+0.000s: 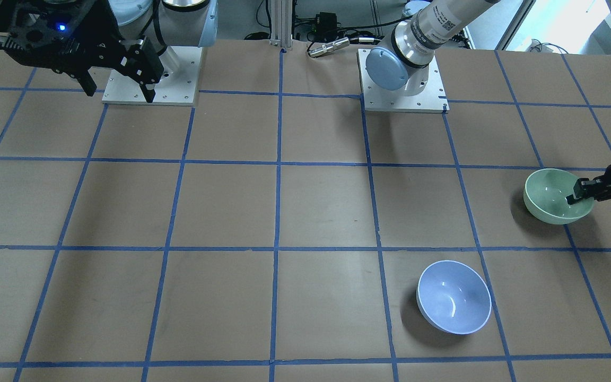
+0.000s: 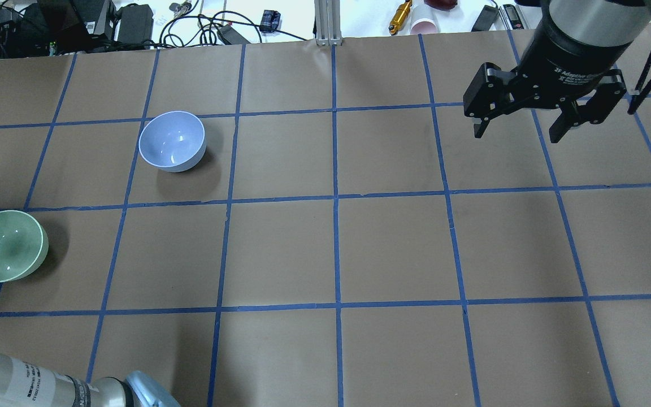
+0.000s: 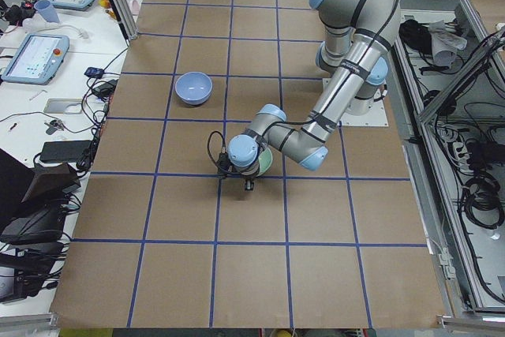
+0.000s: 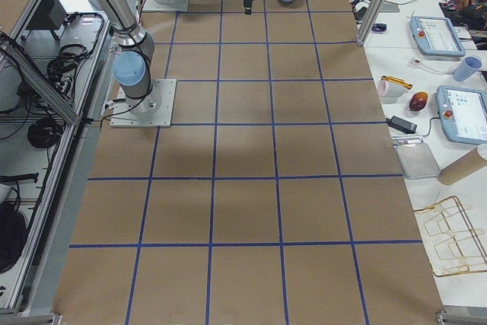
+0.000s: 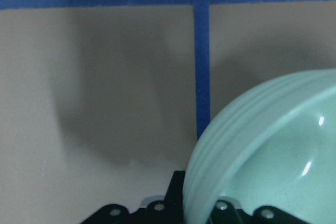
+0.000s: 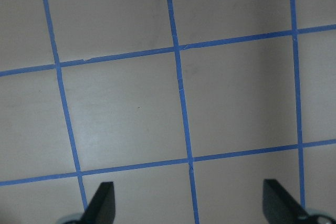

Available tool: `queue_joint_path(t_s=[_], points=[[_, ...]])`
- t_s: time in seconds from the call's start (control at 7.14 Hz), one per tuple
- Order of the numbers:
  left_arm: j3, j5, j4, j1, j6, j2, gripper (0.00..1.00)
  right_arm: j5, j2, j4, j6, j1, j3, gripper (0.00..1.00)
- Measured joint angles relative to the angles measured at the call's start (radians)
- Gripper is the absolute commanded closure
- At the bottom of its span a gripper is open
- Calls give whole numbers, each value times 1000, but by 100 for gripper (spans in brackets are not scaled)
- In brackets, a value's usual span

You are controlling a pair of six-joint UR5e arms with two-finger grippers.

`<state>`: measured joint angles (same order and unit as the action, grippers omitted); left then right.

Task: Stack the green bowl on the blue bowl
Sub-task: 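Lift the light green bowl with the left gripper, then carry the green bowl over the pale blue bowl with the left gripper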

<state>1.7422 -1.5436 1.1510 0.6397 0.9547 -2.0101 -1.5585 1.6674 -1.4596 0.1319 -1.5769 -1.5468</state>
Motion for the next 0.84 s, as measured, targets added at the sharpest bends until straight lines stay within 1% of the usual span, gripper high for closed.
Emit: queue_joint_path(t_s=[0.42, 0.56, 0.7, 0.84], points=[[-2, 43, 97, 19, -49, 77, 100, 0, 0, 0, 0, 0, 0, 0], [-2, 75, 128, 24, -62, 105, 100, 0, 0, 0, 0, 0, 0, 0], [-3, 112, 146, 47, -100, 124, 100, 0, 0, -1, 0, 0, 0, 0], [-8, 138, 151, 98, -161, 139, 100, 0, 0, -1, 0, 0, 1, 0]])
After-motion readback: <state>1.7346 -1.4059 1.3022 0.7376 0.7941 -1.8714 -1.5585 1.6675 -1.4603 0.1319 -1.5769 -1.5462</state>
